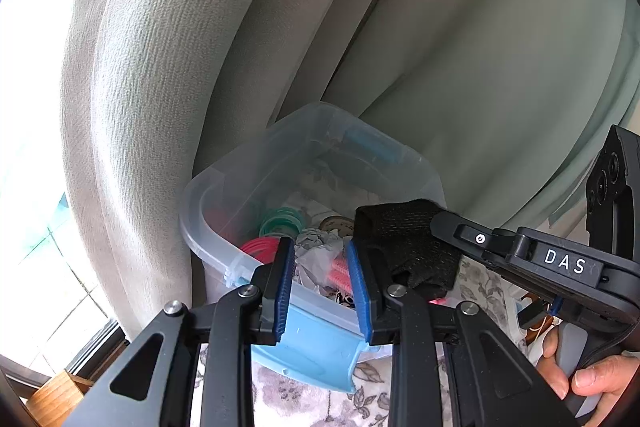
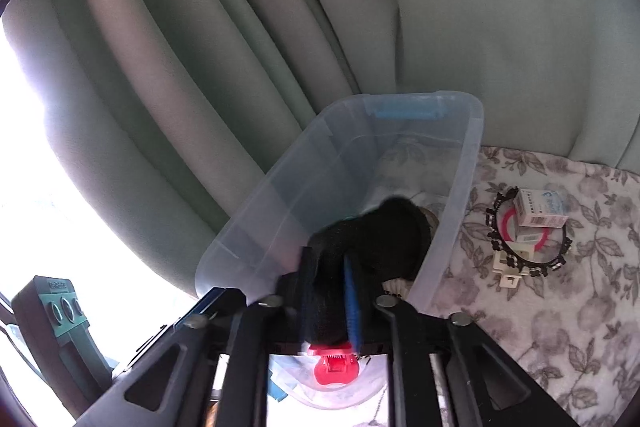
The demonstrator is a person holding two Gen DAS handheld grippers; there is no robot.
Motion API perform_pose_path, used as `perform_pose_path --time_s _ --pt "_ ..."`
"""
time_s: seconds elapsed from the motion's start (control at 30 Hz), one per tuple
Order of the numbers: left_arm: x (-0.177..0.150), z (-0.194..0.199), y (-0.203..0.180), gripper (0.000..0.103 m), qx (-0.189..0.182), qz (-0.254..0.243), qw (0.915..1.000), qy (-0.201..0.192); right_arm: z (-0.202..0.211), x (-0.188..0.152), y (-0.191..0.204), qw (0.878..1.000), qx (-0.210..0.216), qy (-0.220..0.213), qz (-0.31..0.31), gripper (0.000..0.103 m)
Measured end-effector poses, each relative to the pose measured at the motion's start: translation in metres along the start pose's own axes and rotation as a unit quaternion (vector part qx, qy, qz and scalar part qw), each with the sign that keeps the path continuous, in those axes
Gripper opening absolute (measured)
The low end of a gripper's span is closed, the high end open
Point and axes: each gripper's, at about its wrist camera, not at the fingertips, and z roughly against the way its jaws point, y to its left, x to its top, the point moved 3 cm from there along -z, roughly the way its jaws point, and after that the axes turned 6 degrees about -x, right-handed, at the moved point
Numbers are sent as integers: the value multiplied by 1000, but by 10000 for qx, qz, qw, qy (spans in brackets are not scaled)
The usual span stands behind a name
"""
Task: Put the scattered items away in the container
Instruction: 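Open both tools to drop the roller and black cloth into the box, then move both open tools toward the black headband and white medicine box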
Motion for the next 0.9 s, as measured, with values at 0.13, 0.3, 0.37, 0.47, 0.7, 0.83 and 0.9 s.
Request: perform_pose_path --time_s 0.13,0.3,0.37,0.47,0.7,0.83,0.9 --pt "-3 5 -8 36 -34 -40 10000 -24 11 -2 0 9999 22 -107 -29 47" --pt "-3 5 -13 36 -76 -107 9999 -53 28 -6 1 9998 15 -183 -4 47" --pt "5 7 -8 39 -64 -136 9999 -66 33 -9 2 9998 -2 -211 2 47" --pt "10 13 -18 48 -52 -190 9997 -108 45 -14 0 9996 -90 -258 6 48" --pt "11 27 -39 50 -65 -411 9990 -156 77 -25 -11 9988 -256 -424 -68 50" --pt "7 41 -55 54 -85 -582 9981 -170 93 -29 -21 9980 -308 -537 -148 51" --pt "5 39 -60 55 -87 -662 9976 -169 101 -31 -26 9975 -324 -597 -182 51"
